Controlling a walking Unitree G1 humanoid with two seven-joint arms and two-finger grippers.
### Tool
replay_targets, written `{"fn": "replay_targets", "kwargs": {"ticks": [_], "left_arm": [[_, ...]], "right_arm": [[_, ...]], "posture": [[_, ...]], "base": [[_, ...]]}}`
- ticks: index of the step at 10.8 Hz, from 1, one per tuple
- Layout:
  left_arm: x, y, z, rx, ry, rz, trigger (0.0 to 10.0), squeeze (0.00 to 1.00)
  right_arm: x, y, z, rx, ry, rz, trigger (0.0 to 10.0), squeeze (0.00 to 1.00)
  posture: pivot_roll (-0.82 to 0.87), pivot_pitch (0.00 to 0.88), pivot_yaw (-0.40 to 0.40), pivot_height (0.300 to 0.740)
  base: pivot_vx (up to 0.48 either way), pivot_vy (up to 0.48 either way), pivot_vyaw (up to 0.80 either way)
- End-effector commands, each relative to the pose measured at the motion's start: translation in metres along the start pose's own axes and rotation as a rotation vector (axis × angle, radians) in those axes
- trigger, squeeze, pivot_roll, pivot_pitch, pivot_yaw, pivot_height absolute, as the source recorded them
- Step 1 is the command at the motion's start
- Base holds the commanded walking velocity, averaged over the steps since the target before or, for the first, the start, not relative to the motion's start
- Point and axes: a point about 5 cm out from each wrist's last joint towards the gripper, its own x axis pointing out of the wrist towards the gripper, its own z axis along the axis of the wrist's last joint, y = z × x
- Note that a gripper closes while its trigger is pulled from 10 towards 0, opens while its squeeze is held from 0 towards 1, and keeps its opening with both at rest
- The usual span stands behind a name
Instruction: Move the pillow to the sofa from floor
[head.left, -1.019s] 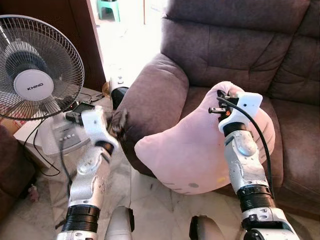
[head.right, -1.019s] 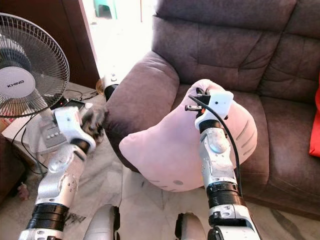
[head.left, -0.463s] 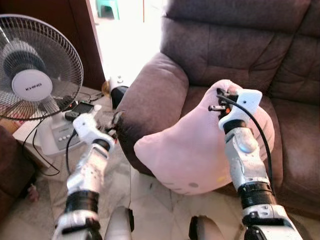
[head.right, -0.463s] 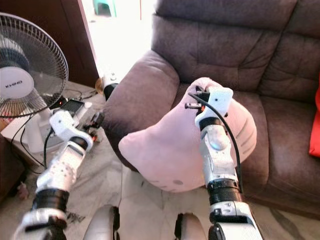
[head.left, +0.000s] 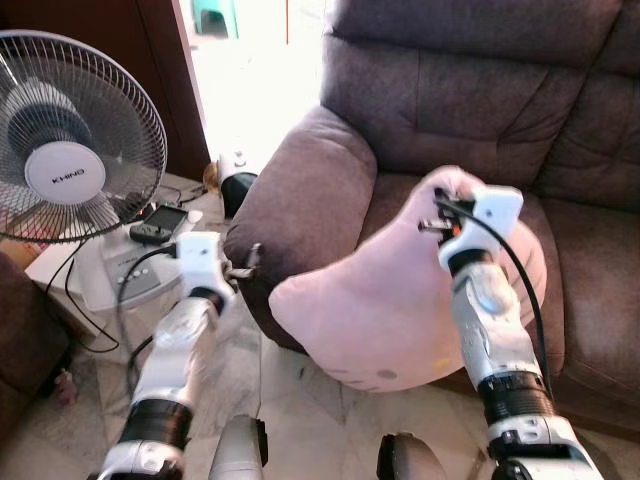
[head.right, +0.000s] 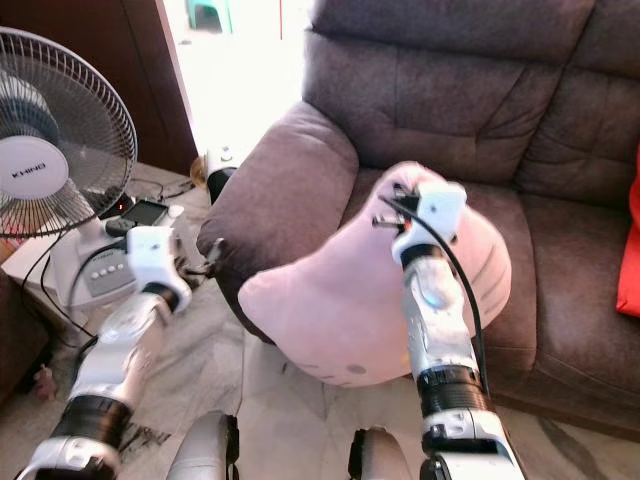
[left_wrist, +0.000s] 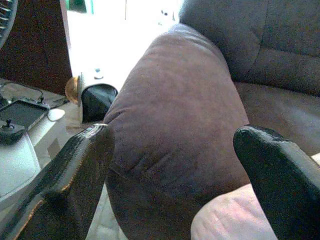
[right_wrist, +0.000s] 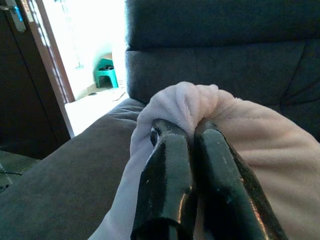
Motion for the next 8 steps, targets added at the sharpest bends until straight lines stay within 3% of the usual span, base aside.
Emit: {"fn": "replay_targets", "kwargs": {"ticks": [1,3,5,8], "left_arm": [[-0.0038,-0.0006,0.0097,0.011,-0.071,-0.017,10.0,0.0],[-0.0065,-0.0019,0.0152,0.066,-0.12,-0.016,10.0,0.0],[-0.0063,-0.0043,0.0161,0.07,-0.135,-0.017,10.0,0.0],[-0.007,-0.0076,0.0142,0.08,-0.134,-0.036,10.0,0.0]], "right_arm": [[0.0055,-0.0008,0.0228,-0.006,-0.092,0.001,10.0,0.0],[0.0081,0.0017,0.0319,0.005,-0.145,0.017,10.0,0.0],[0.0078,0.0073,0.0294,0.004,-0.134,0.029,10.0,0.0],[0.0086,0.0057,0.0306,0.005,-0.138,0.026,10.0,0.0]], "posture": [[0.1,0.032,-0.036,0.663],[0.1,0.026,-0.039,0.675],[0.11,0.017,-0.041,0.715],[0.11,0.003,-0.038,0.74]], "base": [[0.0,0.0,0.0],[0.0,0.0,0.0],[0.0,0.0,0.0],[0.0,0.0,0.0]]}}
